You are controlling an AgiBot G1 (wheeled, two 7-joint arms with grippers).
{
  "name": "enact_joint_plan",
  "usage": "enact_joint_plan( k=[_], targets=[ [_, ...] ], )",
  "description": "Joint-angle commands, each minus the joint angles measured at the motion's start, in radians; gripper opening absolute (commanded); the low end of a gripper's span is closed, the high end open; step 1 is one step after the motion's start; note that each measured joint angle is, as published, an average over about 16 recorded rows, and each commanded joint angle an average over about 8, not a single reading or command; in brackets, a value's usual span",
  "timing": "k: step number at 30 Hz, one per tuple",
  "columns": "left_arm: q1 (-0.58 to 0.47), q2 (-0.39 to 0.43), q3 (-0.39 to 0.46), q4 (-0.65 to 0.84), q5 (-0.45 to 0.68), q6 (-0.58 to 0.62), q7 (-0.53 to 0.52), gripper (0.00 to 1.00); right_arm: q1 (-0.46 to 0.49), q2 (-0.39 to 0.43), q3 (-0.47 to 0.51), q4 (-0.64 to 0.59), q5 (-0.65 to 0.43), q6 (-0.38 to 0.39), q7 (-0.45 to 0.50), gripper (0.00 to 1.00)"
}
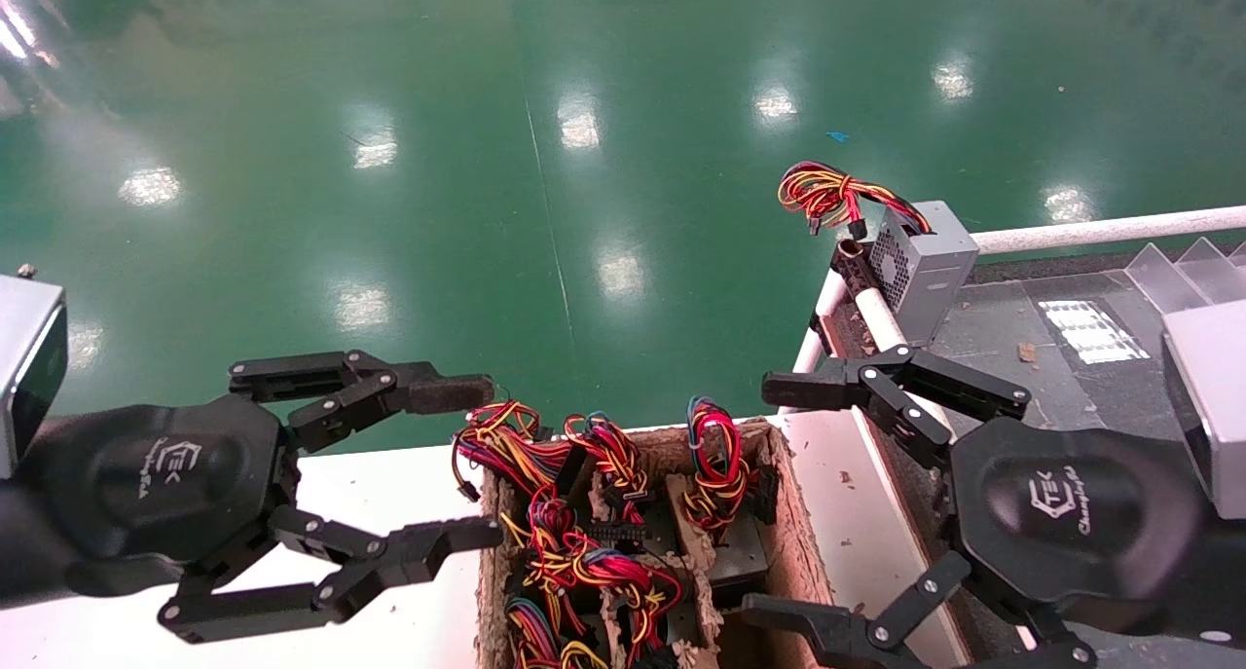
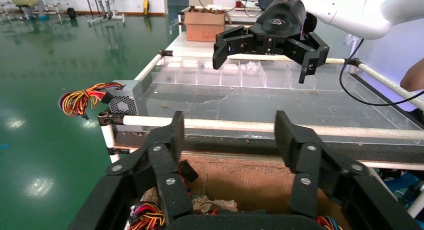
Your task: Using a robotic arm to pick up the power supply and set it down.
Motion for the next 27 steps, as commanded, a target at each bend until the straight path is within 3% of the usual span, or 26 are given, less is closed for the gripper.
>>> enact_joint_plan(
  k=[1,14,25,26,27],
  targets=[
    [0.000,0.000,0.000,0.000,0.000,0.000,0.000,0.00,0.000,0.000,0.000,0.000,0.000,0.000,0.000,1.00],
    [0.000,0.000,0.000,0.000,0.000,0.000,0.000,0.00,-0.003,0.001,-0.002,-0.002,-0.014,0.015,-0.002,1.00],
    [0.000,0.000,0.000,0.000,0.000,0.000,0.000,0.00,-0.009,-0.007,-0.040,-0.011,-0.141,0.131,0.028,1.00],
    [0.000,0.000,0.000,0.000,0.000,0.000,0.000,0.04,-0.006,-0.010,-0.049,-0.017,-0.161,0.145,0.039,1.00],
    [0.000,0.000,0.000,0.000,0.000,0.000,0.000,0.16,-0.002,-0.014,-0.059,-0.024,-0.183,0.159,0.050,1.00]
  ],
)
